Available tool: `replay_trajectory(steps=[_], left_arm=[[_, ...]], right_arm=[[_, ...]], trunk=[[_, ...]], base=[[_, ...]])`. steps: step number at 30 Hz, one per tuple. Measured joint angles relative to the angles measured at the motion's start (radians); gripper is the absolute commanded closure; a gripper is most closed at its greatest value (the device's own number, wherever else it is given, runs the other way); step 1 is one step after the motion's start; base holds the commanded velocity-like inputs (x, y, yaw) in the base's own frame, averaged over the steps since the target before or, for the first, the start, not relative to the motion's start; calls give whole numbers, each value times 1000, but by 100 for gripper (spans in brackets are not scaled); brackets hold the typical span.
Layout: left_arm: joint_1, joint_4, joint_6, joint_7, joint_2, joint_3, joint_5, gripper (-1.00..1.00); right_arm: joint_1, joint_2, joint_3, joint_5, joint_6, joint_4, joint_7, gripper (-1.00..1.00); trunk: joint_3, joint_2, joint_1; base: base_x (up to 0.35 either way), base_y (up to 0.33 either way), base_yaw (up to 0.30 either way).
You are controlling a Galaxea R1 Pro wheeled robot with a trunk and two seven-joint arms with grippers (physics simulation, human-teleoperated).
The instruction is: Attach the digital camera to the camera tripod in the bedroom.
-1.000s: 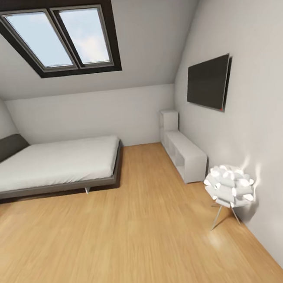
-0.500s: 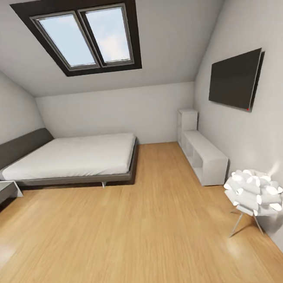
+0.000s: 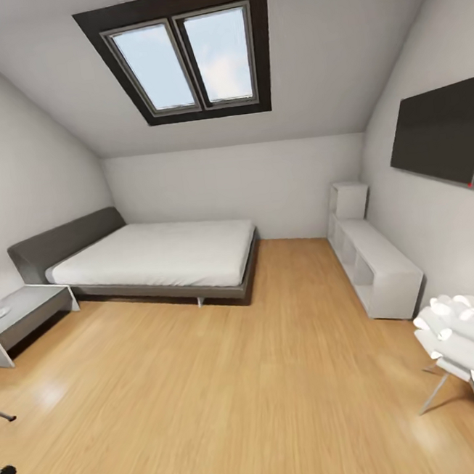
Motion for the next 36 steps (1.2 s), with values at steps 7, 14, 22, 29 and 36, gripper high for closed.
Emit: replay_trajectory(steps=[7, 14, 22, 29, 36], left_arm=[[0, 0, 0, 2, 0, -1, 0, -100], [0, 0, 0, 3, 0, -1, 0, -100], [0, 0, 0, 4, 0, -1, 0, -100], [0, 0, 0, 4, 0, -1, 0, -100], [0, 0, 0, 4, 0, -1, 0, -100]], right_arm=[[0, 1, 0, 0, 0, 0, 0, -100], [0, 1, 0, 2, 1, 0, 0, -100], [0, 2, 0, 2, 0, 0, 0, -100], [0, 2, 0, 2, 1, 0, 0, -100], [0, 2, 0, 3, 1, 0, 0, -100]], trunk=[[0, 0, 0], [0, 0, 0], [0, 0, 0], [0, 0, 0], [0, 0, 0]], base=[[0, 0, 272], [0, 0, 272], [0, 0, 272], [0, 0, 272], [0, 0, 272]])
